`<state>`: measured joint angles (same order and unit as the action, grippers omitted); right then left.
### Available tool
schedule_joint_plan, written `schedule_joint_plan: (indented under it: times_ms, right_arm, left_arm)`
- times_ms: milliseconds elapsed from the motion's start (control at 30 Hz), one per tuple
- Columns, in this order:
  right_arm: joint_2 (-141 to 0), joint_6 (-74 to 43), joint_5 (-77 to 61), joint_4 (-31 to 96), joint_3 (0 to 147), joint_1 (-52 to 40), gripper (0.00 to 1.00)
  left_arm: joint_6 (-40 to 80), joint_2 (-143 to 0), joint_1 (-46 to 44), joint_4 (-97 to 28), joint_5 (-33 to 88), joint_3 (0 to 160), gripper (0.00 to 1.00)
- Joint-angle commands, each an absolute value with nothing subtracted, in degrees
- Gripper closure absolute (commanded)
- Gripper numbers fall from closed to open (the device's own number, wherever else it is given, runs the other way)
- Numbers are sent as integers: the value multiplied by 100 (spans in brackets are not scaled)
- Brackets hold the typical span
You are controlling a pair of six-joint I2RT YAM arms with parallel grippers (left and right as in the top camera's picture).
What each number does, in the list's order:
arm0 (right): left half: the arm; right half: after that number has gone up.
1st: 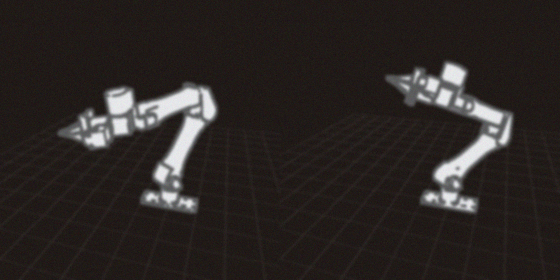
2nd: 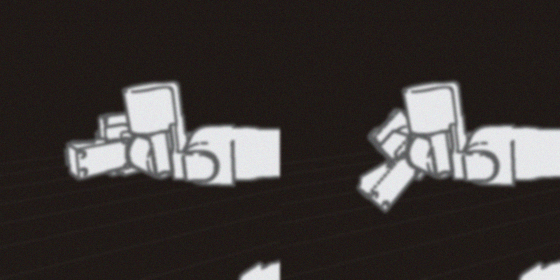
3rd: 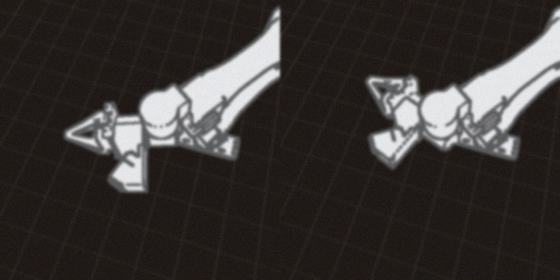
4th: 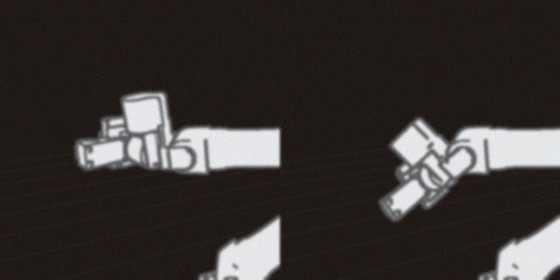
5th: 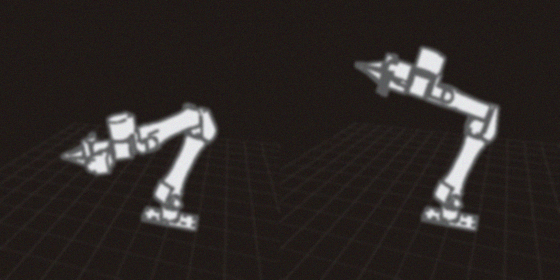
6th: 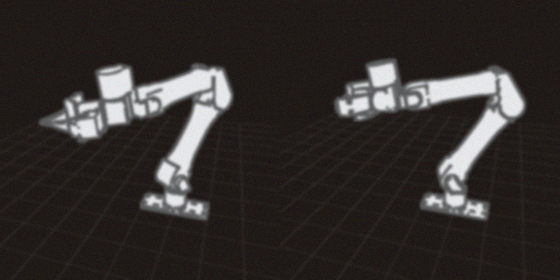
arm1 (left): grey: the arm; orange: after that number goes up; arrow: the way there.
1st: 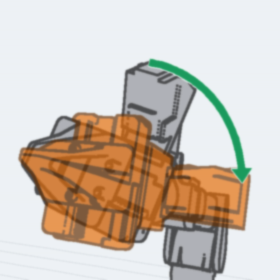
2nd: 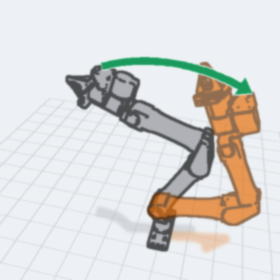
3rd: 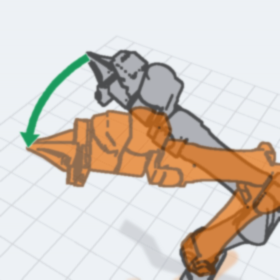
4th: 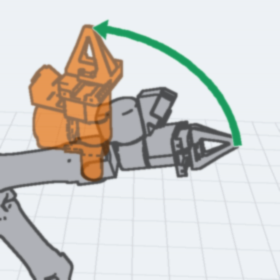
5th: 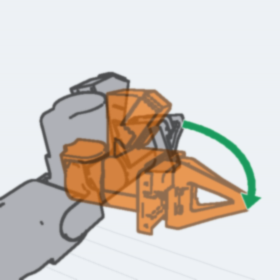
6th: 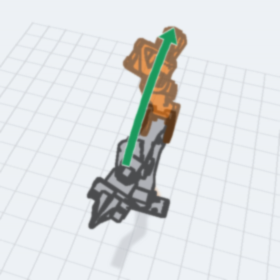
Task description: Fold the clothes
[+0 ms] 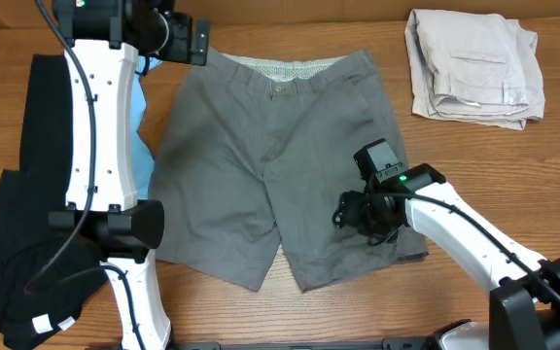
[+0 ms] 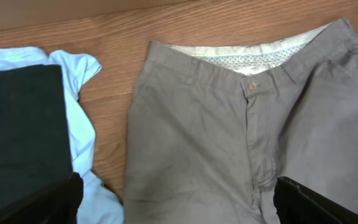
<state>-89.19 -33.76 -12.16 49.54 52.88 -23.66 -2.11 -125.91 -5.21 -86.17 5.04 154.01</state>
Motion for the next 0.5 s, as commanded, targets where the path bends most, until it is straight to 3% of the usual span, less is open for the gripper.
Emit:
schedule_joint_plan:
  times_ms: [0, 33, 67, 467]
  right_arm:
    - [-8788, -3487, -1264, 4799, 5074, -2381, 84]
    - [-8788, -3540, -1238, 4737, 5019, -2377, 93]
    - [-8788, -3605, -1203, 4692, 4976, -2377, 96]
    - [-8788, -4051, -1039, 4080, 4193, -1931, 96]
  left_arm:
    - [-327, -12639, -611, -8567, 447, 15329, 0]
    - [-327, -12639, -622, -8547, 447, 15312, 0]
    - [-327, -12639, -635, -8534, 445, 15301, 0]
    - [-322, -12755, -666, -8407, 449, 15299, 0]
